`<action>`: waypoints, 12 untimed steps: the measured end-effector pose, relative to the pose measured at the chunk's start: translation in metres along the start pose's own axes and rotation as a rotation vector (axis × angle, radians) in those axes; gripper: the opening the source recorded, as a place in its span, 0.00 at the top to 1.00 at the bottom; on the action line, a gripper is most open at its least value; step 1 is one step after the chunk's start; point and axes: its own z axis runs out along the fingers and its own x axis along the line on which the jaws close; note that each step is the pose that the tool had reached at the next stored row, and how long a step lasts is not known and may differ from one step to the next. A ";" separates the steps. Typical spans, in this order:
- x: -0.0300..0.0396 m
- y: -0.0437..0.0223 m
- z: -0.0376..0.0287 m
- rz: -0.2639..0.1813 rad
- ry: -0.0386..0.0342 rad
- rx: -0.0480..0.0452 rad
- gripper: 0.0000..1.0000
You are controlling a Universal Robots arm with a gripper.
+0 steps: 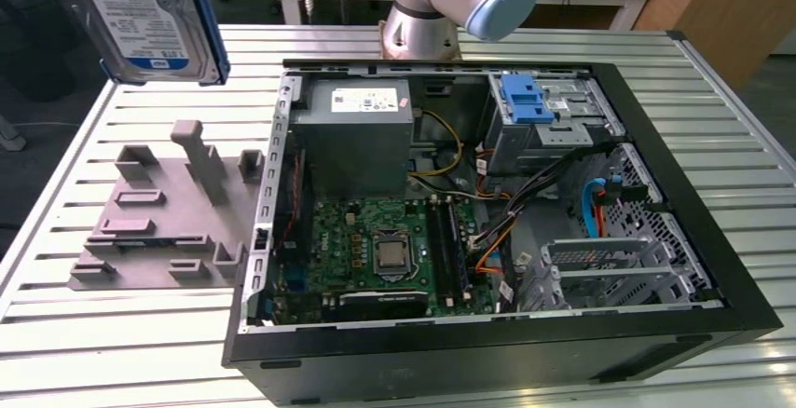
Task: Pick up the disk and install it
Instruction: 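Pick up the disk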
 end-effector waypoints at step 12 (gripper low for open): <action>-0.0003 -0.0196 0.0003 0.000 0.0000 0.0000 0.64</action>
